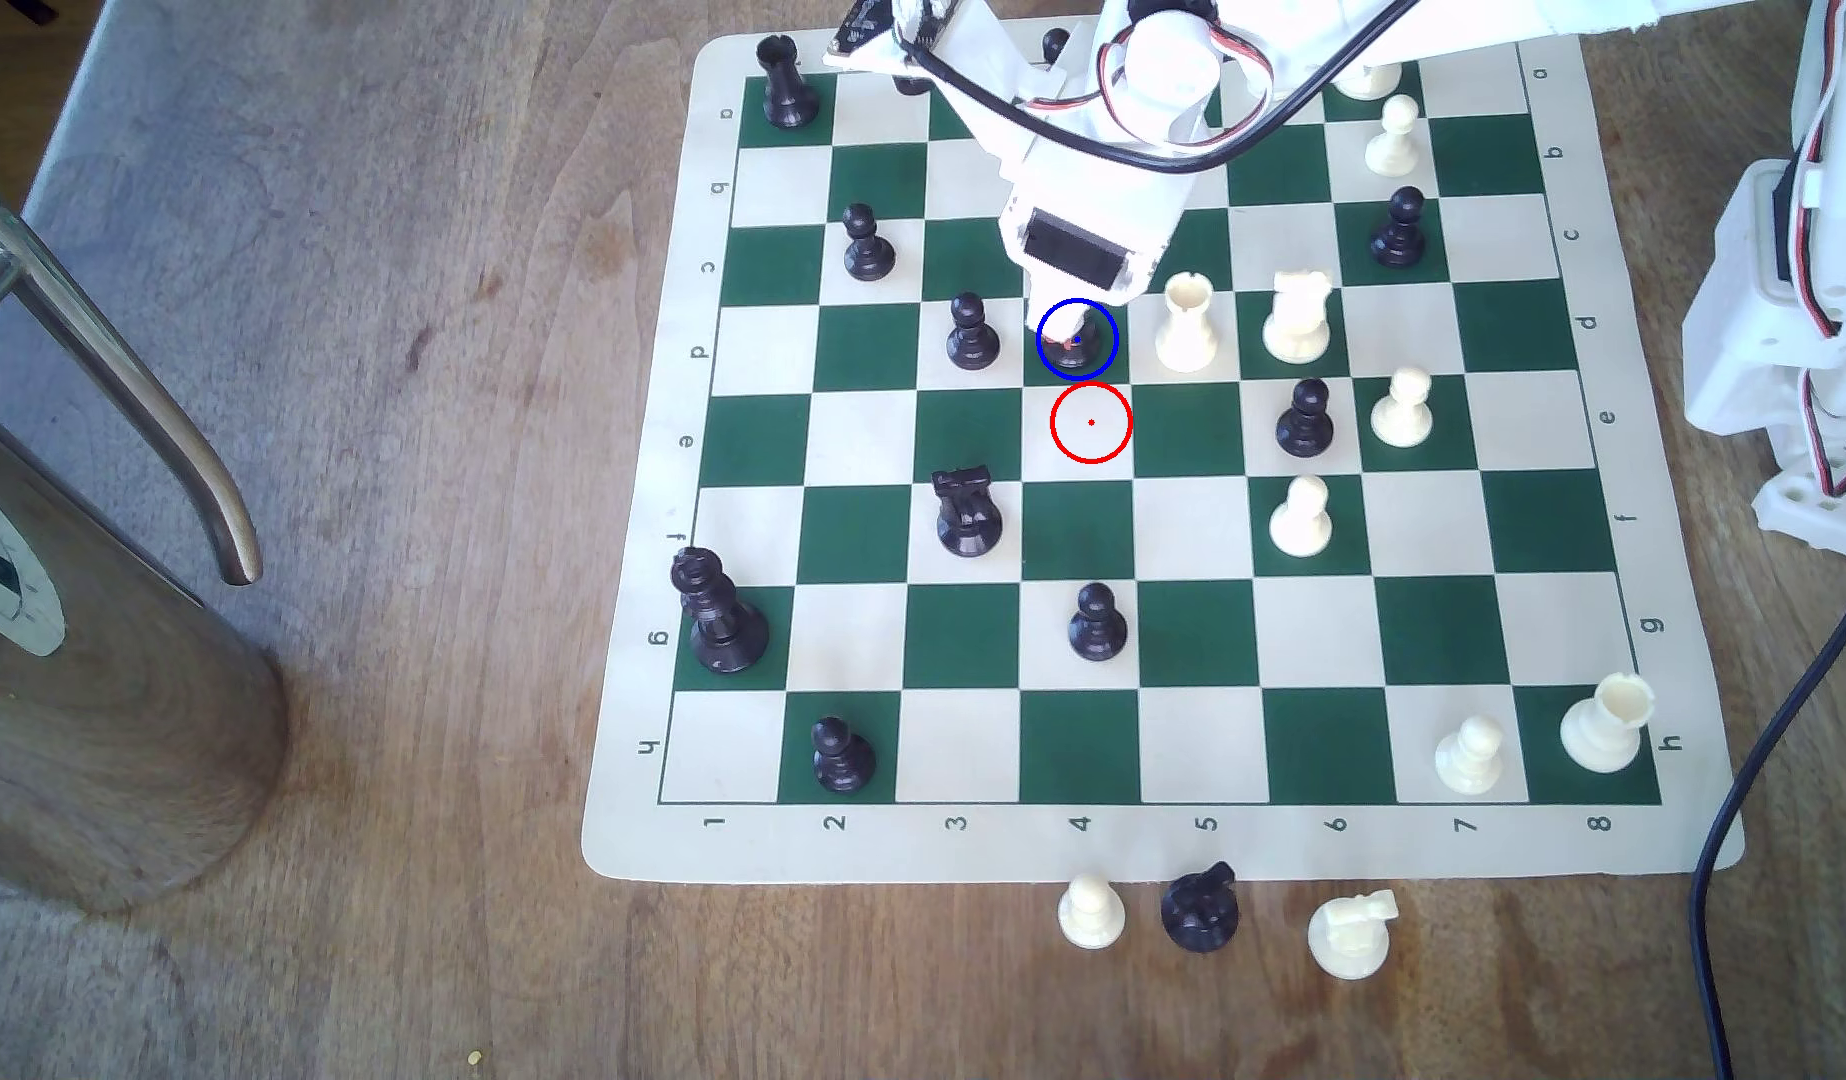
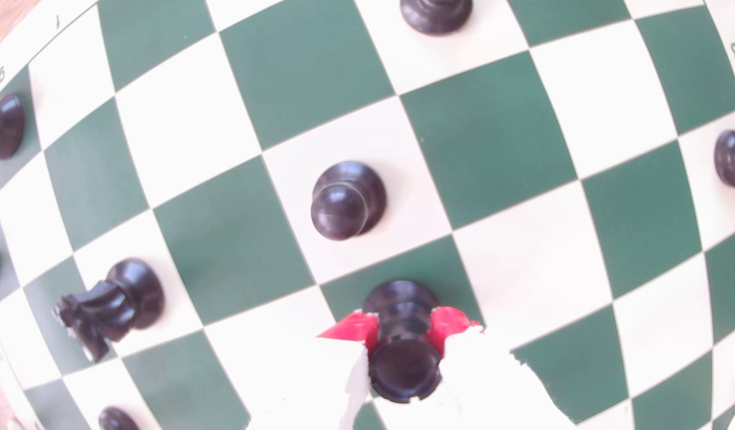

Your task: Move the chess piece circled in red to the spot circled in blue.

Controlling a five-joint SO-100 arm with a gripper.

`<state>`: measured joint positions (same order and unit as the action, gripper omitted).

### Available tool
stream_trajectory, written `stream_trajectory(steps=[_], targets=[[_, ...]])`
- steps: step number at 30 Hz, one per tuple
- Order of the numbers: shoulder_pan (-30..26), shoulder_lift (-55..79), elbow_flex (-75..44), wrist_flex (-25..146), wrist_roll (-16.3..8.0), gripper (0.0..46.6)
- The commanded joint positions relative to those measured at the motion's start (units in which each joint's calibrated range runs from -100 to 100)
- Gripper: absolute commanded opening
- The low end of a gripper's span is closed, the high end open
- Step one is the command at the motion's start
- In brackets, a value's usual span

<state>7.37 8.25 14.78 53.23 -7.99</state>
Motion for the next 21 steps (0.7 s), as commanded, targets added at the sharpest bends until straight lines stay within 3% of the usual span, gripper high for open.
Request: stream_trajectory(steps=[1, 2, 6, 7, 21], targets=[[-0.53, 0.66, -3.62, -0.48, 0.49, 0.6], [-0.61, 0.92, -3.72, -0.48, 0.49, 1.5], [-0.37, 1.34, -4.26, -0.24, 0.68, 14.3], [-0.22, 1.34, -4.26, -0.07, 0.78, 15.2], [2.29, -5.62, -3.81, 5.90, 1.90, 17.6]])
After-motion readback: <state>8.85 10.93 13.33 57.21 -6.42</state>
